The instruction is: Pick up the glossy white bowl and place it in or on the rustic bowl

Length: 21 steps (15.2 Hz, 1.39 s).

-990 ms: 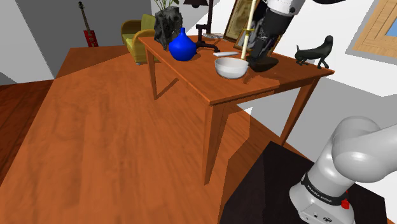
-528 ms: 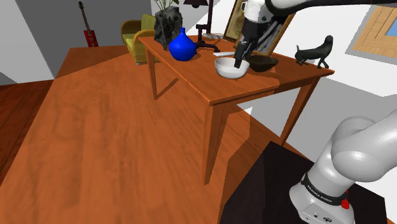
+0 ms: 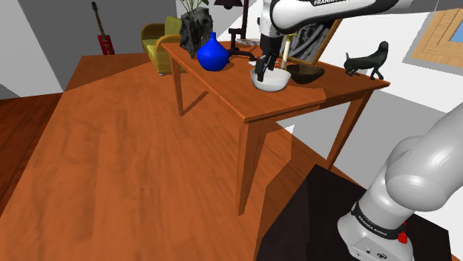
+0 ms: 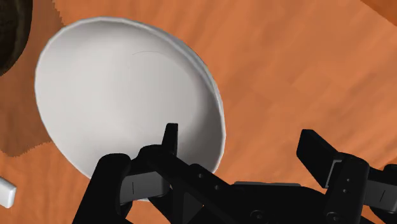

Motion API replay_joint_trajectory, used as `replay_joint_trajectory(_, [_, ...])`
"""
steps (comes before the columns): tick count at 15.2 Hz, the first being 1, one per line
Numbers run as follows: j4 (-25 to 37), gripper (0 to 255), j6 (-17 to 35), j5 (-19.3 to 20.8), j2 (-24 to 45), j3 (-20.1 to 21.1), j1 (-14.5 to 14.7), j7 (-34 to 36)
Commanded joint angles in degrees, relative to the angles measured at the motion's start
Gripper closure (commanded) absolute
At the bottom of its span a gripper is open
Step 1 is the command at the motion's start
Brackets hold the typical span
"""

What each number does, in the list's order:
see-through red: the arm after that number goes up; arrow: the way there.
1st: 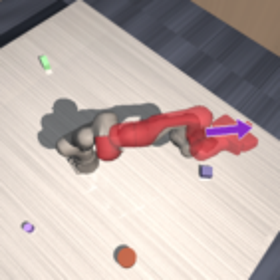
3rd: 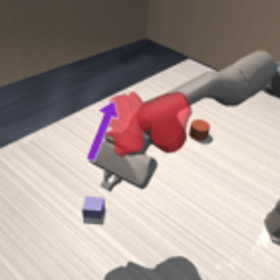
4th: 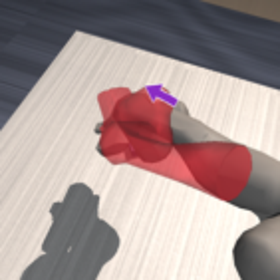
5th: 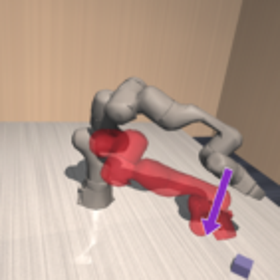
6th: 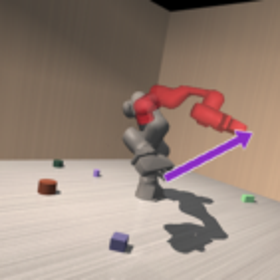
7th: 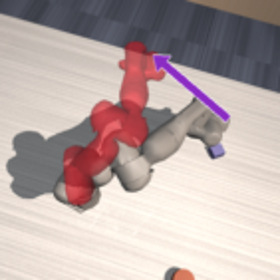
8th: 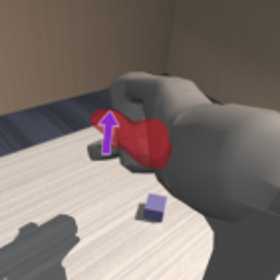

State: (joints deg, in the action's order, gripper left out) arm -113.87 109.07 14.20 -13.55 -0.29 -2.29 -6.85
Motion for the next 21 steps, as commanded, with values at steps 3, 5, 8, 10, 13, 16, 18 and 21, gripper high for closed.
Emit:
replay_joint_trajectory(3, [1.0,0,2.0,0.9,3.2,-0.5,-0.4,-0.6])
replay_joint_trajectory(5, [-0.1,0,3.5,1.0,3.5,-0.7,-0.6,-0.5])
replay_joint_trajectory(8, [-2.0,0,6.1,1.3,4.2,-1.0,-0.8,-0.4])
replay_joint_trajectory(10, [-2.0,0,6.1,1.3,4.2,-1.0,-0.8,-0.4])
replay_joint_trajectory(13, [-2.0,0,6.1,1.3,4.2,-1.0,-0.8,-0.4])
replay_joint_trajectory(16, [-2.0,0,6.1,1.3,4.2,-1.0,-0.8,-0.4])
replay_joint_trajectory(18, [-2.0,255,6.1,1.3,4.2,-1.0,-0.8,-0.4])
replay_joint_trajectory(21, [-2.0,255,6.1,1.3,4.2,-1.0,-0.8,-0.4])
